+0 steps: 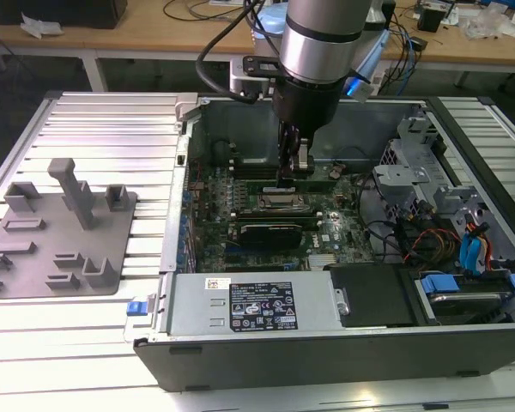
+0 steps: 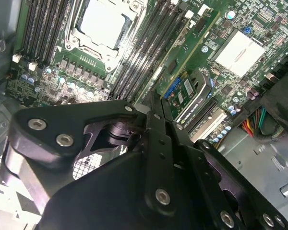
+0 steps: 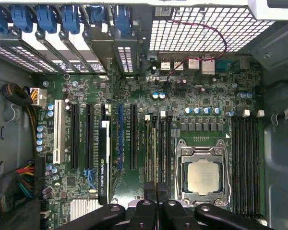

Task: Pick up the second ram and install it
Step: 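Insert the second ram into the second slot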

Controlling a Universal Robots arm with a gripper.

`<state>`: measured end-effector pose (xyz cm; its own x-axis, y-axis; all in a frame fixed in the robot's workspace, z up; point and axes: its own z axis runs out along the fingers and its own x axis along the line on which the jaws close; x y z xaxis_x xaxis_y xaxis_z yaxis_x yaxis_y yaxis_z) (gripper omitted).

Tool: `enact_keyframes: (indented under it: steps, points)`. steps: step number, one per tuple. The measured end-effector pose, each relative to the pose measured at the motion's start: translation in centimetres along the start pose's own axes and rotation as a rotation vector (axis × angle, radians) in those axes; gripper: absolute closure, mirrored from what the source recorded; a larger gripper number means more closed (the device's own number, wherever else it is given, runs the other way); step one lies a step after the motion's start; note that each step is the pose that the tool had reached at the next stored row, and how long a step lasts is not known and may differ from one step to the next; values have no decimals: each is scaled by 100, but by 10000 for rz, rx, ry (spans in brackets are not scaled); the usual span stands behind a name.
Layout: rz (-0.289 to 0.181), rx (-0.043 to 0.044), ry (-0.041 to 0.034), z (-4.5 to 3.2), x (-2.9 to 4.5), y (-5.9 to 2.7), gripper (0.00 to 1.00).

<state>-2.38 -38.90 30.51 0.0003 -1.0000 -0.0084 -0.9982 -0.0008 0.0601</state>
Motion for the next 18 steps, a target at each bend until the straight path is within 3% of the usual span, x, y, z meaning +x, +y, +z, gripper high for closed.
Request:
enact_keyframes:
  steps: [3, 10, 12, 18]
  points:
    - [0, -1, 5, 0, 0, 0, 91]
    - [0, 0, 5, 93, 1, -6, 91]
    - [1, 0, 21, 173, 2, -11, 91]
    - [3, -1, 46, 299, 2, -18, 91]
